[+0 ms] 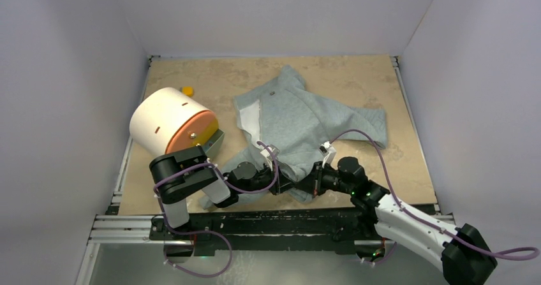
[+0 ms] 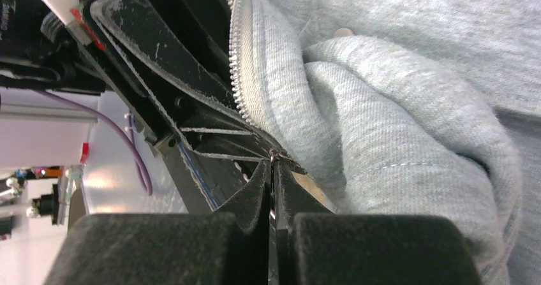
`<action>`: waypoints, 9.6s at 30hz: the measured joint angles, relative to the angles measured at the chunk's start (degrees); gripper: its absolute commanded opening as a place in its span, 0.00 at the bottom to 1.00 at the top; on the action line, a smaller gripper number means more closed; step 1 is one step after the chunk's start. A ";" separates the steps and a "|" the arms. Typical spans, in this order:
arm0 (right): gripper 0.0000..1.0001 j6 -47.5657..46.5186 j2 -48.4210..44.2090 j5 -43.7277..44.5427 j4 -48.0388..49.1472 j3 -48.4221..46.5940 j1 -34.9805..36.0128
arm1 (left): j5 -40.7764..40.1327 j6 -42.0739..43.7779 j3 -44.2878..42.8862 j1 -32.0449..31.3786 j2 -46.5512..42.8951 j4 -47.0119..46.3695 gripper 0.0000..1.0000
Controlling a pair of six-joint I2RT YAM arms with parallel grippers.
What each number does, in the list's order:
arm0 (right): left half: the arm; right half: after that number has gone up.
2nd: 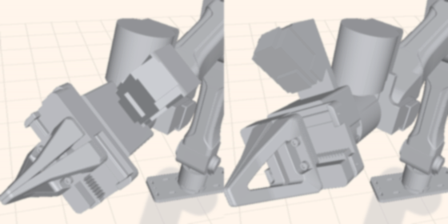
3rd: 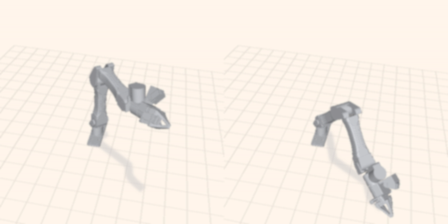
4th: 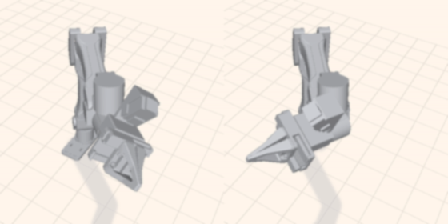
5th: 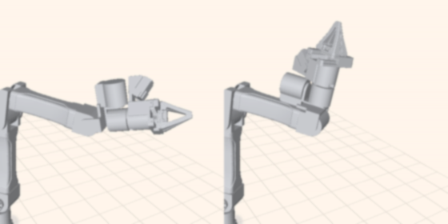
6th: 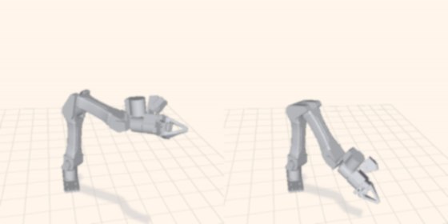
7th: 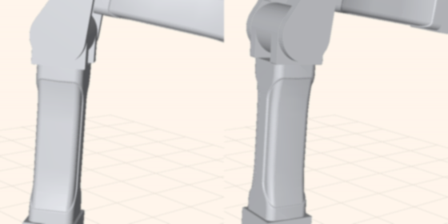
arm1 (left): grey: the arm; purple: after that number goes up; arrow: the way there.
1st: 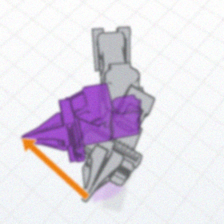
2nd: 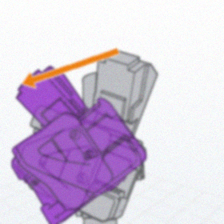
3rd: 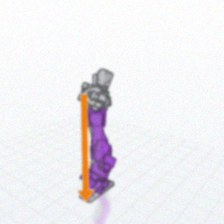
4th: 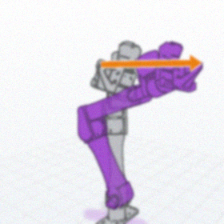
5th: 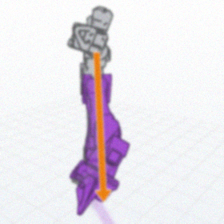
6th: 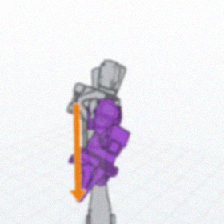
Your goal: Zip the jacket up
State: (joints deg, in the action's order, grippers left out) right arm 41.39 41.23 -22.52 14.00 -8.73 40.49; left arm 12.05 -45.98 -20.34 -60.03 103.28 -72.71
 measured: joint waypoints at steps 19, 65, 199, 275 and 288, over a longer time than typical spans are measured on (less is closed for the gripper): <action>0.00 5.86 5.84 5.16 -0.87 -9.40 -0.17 | -5.01 0.04 1.51 -4.59 -0.24 -0.50 0.00; 0.00 18.34 34.42 -5.75 16.26 -26.40 -6.36 | -30.10 -6.01 9.64 -19.63 -13.29 7.48 0.00; 0.39 -36.92 48.78 23.69 -7.63 -37.03 11.85 | -22.38 -16.09 4.31 -6.73 -40.83 70.64 0.00; 0.00 -16.48 41.11 12.46 -3.74 -31.06 7.50 | -18.95 -16.61 4.15 -6.73 -34.27 61.24 0.00; 0.07 -12.22 44.68 12.55 1.42 -30.10 7.50 | -18.49 -16.61 4.15 -6.73 -33.64 60.28 0.00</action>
State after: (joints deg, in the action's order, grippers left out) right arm 29.17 85.91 -9.98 15.42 -38.83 47.99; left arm -6.44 -62.59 -16.19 -66.76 69.65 -12.43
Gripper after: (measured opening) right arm 0.041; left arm 0.080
